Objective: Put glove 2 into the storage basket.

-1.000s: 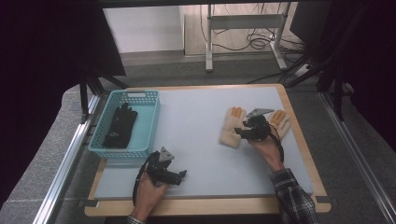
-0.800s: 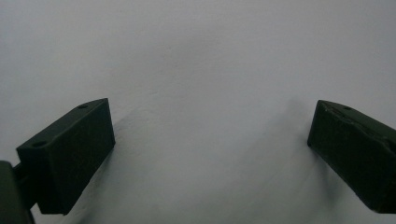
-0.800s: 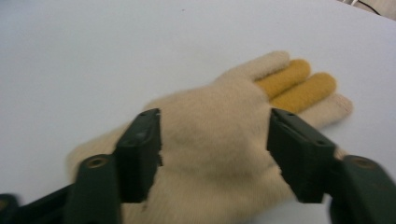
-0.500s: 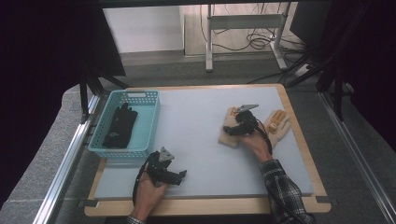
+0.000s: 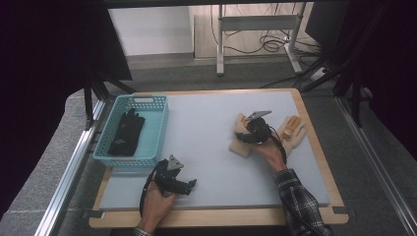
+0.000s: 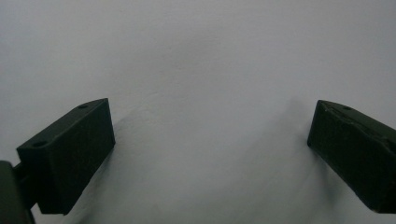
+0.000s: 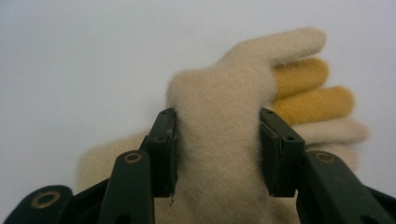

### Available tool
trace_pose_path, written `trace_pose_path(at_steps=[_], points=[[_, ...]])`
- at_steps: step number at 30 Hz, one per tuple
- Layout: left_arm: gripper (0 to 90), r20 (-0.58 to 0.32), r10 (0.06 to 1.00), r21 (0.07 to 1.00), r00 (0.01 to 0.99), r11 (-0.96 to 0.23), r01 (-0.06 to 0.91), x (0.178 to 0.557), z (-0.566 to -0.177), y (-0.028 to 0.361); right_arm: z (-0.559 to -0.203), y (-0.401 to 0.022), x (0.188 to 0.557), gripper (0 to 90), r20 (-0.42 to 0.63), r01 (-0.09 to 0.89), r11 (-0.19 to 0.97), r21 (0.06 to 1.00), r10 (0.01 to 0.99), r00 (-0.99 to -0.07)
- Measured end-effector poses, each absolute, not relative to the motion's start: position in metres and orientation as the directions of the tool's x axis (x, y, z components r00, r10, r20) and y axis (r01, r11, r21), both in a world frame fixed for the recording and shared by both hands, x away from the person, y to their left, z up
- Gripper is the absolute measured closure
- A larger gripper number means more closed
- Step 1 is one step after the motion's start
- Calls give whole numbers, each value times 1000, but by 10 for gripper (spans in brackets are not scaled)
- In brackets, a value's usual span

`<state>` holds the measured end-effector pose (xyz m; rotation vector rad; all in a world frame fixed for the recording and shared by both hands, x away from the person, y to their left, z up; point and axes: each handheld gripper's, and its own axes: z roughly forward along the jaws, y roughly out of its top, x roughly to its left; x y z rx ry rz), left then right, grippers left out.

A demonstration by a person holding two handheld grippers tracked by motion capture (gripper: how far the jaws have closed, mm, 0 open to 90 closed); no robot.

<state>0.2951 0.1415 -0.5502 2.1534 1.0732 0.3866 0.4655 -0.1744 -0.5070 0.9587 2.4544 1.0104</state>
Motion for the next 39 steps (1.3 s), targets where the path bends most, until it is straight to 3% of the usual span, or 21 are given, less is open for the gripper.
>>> trace_pose_path(at_steps=[10,19,30,39], points=[[9,-36,788,695,615,-422,582,295,-550,142,-469,-162,406,518,13,390,520,760,589,-808],[10,-36,789,696,614,-421,582,295,-550,142,-483,-135,361,491,26,350,580,735,493,-870],[10,-36,788,695,615,-423,582,295,-550,142,-504,-130,350,373,66,360,582,729,464,-883],[10,-35,788,695,615,-423,582,295,-550,142,-495,-153,362,376,27,364,561,743,519,-854]])
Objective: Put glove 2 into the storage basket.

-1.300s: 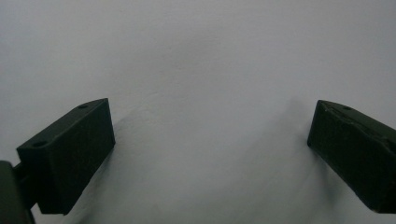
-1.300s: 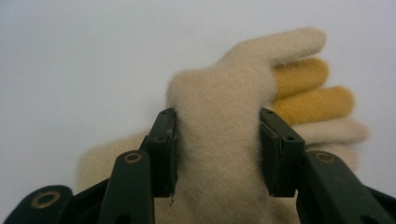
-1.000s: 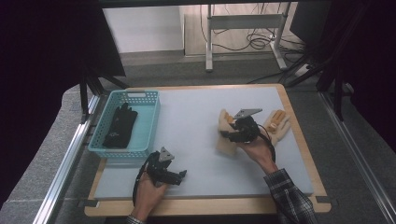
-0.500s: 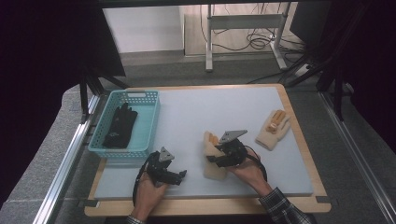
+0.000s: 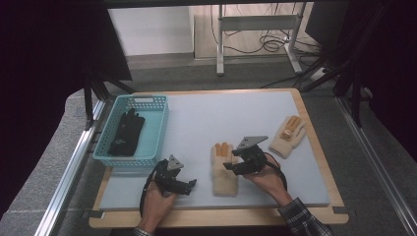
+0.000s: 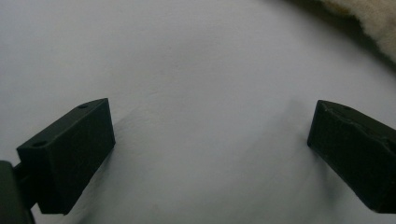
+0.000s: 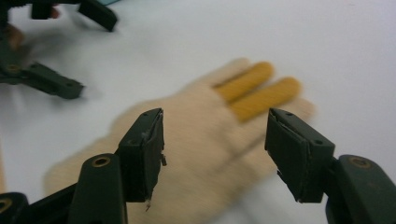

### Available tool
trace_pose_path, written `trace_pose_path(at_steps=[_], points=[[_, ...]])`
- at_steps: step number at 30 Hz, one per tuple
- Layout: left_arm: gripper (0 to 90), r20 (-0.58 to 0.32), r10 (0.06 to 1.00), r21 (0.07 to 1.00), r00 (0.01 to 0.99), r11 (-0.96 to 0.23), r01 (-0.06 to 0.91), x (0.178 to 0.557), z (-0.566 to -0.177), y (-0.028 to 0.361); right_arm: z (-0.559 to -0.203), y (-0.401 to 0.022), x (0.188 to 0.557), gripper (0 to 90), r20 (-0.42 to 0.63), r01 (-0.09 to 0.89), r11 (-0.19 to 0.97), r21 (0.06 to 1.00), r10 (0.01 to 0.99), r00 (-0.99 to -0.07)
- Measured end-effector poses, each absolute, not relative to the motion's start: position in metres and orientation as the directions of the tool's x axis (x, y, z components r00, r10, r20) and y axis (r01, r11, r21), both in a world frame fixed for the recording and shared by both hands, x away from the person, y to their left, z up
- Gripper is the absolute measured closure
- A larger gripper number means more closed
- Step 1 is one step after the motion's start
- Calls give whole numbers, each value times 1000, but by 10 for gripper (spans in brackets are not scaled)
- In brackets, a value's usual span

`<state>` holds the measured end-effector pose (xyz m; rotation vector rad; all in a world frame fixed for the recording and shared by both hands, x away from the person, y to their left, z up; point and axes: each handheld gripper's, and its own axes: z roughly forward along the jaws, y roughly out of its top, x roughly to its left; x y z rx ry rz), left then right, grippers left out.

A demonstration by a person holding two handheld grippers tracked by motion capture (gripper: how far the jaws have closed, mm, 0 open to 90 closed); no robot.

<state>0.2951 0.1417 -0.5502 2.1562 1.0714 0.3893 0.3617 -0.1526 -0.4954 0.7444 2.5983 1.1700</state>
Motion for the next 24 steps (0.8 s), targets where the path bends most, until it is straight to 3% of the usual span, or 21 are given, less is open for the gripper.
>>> trace_pose_path(at_steps=[24], points=[[10,-38,789,695,614,-421,583,295,-550,142,-485,-274,413,581,6,512,409,755,777,-629]])
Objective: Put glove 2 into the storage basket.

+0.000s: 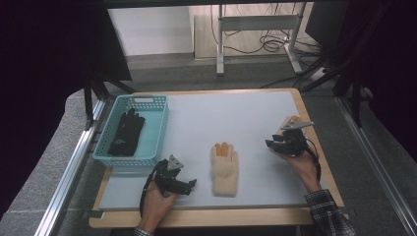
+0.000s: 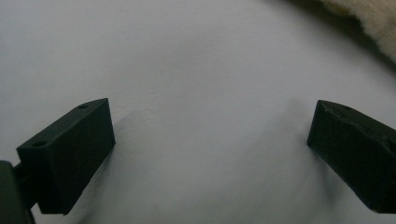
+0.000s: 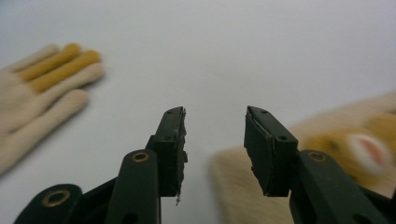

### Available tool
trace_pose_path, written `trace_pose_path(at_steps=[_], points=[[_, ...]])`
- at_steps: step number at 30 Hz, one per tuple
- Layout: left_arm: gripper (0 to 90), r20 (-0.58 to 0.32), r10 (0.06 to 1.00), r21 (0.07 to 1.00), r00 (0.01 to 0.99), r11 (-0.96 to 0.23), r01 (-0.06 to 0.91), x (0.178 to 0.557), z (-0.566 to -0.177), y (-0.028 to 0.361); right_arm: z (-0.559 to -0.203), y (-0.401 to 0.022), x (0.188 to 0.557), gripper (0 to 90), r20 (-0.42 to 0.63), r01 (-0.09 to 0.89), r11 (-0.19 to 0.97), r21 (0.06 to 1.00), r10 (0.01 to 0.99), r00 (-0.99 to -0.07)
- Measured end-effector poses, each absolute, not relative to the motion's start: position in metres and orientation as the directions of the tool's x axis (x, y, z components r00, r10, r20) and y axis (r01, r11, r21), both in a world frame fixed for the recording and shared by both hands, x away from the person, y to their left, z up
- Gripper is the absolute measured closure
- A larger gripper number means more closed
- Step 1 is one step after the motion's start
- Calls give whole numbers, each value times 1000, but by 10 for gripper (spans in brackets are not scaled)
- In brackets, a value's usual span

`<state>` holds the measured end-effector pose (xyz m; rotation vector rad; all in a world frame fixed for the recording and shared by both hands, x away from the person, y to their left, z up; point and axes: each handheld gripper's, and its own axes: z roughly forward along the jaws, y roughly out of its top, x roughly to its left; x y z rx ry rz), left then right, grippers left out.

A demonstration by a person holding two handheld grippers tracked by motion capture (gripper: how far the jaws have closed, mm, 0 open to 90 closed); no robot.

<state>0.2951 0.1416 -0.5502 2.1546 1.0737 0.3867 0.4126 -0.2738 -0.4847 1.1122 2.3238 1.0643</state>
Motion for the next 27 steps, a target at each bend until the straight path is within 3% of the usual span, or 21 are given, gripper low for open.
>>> trace_pose_path(at_steps=[8,15,20,24,27], points=[[10,-37,788,695,614,-421,583,295,-550,142,-481,-313,427,592,-29,550,362,752,853,-522],[10,-38,788,695,614,-421,583,295,-550,142,-491,-327,443,424,-11,582,316,749,884,-467],[10,-38,788,694,614,-421,583,295,-550,142,-503,-321,455,359,-33,584,336,739,884,-466],[10,-38,788,694,614,-421,583,295,-550,142,-512,-316,462,365,-64,586,360,726,884,-463],[10,-38,788,695,614,-421,583,295,-550,142,-516,-314,461,464,-70,593,359,721,889,-454]])
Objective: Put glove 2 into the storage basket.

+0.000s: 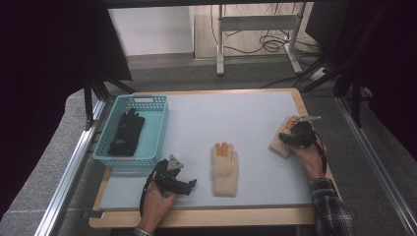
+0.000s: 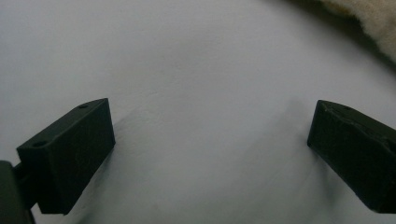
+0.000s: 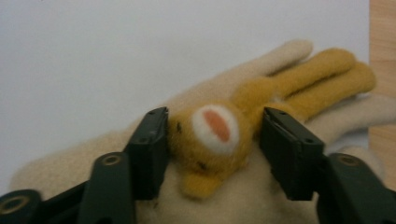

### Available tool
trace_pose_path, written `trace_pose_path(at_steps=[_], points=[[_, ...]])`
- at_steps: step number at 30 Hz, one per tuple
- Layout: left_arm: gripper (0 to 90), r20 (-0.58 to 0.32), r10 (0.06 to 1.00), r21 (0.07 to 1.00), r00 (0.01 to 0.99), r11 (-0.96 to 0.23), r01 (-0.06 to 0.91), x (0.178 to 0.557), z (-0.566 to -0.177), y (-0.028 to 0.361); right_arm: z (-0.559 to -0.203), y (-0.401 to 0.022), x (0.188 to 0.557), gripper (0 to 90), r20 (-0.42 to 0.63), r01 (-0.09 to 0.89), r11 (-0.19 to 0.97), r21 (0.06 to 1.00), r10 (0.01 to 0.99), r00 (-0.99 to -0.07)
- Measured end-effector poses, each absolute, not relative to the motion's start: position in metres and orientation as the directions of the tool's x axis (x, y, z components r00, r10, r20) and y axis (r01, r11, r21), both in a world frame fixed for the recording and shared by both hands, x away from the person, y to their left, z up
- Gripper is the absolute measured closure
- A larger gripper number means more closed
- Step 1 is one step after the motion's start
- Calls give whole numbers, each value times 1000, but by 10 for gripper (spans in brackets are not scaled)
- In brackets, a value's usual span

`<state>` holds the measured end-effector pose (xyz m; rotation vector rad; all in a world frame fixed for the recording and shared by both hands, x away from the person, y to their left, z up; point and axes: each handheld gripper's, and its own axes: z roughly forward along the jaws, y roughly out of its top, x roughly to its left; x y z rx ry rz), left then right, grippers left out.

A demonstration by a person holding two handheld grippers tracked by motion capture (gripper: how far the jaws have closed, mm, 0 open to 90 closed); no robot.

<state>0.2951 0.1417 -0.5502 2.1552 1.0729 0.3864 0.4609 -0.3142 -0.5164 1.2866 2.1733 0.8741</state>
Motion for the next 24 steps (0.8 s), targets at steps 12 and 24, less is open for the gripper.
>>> trace_pose_path(at_steps=[12,24], points=[[10,-38,789,696,613,-420,583,295,-550,142,-506,-315,446,593,-64,569,376,731,868,-492],[10,-40,790,697,612,-417,584,295,-550,141,-478,-307,425,590,-73,520,395,757,842,-534]])
